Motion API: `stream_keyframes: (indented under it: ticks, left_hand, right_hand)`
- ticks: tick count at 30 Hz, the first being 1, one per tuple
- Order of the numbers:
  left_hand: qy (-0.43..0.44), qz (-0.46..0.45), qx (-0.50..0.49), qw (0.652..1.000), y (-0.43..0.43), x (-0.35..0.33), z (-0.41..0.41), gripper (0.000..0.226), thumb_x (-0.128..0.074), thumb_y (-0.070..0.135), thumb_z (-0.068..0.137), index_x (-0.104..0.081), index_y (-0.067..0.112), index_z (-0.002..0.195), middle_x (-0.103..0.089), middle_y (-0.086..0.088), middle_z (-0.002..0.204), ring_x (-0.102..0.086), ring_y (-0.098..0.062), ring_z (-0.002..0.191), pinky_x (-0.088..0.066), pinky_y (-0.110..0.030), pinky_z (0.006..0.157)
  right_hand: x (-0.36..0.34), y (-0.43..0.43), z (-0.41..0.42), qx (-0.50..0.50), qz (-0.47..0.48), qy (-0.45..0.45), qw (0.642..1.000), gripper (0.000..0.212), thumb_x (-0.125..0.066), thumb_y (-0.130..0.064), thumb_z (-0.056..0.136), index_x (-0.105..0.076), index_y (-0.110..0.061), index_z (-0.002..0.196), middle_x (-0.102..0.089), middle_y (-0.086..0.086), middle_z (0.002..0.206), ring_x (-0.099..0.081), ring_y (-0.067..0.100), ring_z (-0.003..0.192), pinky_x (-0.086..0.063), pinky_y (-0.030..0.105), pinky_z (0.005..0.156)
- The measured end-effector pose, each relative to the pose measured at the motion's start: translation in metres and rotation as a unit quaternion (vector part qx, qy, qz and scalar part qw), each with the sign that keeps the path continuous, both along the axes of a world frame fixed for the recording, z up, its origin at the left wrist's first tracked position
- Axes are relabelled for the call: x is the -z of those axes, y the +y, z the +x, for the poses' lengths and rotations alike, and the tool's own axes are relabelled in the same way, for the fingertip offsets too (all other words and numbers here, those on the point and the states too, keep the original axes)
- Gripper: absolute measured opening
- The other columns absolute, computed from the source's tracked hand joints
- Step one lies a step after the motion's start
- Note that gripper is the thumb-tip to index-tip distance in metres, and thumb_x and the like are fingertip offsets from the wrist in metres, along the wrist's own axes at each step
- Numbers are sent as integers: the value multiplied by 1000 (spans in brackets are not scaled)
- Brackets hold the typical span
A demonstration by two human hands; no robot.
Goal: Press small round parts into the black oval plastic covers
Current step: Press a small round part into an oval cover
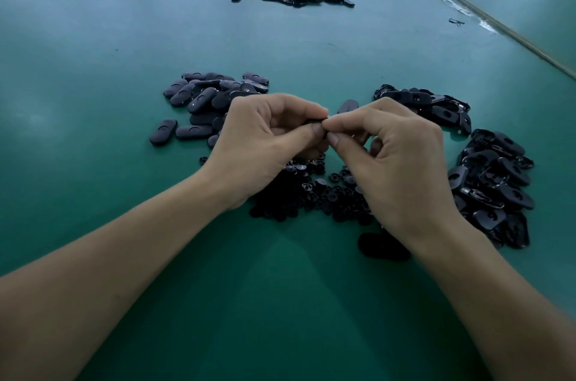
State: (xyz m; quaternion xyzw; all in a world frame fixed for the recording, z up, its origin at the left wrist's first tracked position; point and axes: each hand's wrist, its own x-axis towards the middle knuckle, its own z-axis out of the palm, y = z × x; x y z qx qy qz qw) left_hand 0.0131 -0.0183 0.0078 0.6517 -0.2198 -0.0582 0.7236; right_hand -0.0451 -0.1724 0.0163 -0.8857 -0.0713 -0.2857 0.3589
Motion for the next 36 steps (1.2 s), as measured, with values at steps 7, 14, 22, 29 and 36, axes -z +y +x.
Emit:
stream_keyframes:
  ticks: [7, 14, 22, 29, 36]
  left_hand:
    - [-38, 23, 0, 999, 0, 0, -1, 19, -74, -7, 83, -71, 11, 90, -77, -3, 79, -70, -12, 68, -57, -21, 65]
    - [-24, 26, 4, 999, 3, -1, 1, 24, -72, -10, 84, -70, 11, 96, -76, -5, 77, -71, -12, 66, -57, -20, 65]
    - [-22, 30, 12, 999, 2, 0, 1, 23, -72, -10, 84, -70, 10, 94, -76, -2, 76, -72, -11, 65, -57, -19, 66]
    - [-27, 32, 18, 999, 2, 1, 2, 22, -73, -8, 83, -70, 11, 94, -76, -2, 77, -72, -12, 65, -57, -20, 66]
    - [-19, 27, 23, 999, 2, 2, 3, 21, -73, -7, 83, -70, 9, 95, -76, -3, 77, -72, -12, 65, -57, -20, 66]
  right_hand:
    - [-2, -4, 0, -9, 43, 21, 999, 16, -74, -11, 87, -76, -26, 93, -66, -7, 93, -60, 3, 82, -43, 11, 67]
    - [-3, -10, 5, -61, 149, 75, 984, 21, -78, -13, 84, -73, -29, 96, -74, -12, 79, -69, 4, 75, -57, 24, 74]
    - [1, -15, 8, -76, 140, 87, 983, 18, -77, -14, 85, -74, -32, 89, -73, -14, 77, -68, 2, 70, -55, 20, 70]
    - [-1, -18, 8, -89, 147, 102, 980, 18, -78, -13, 85, -74, -31, 89, -75, -12, 80, -71, 5, 74, -56, 20, 73]
    - [-4, -18, 7, -82, 147, 105, 980, 16, -77, -12, 86, -76, -26, 91, -76, -10, 81, -72, 6, 75, -58, 21, 73]
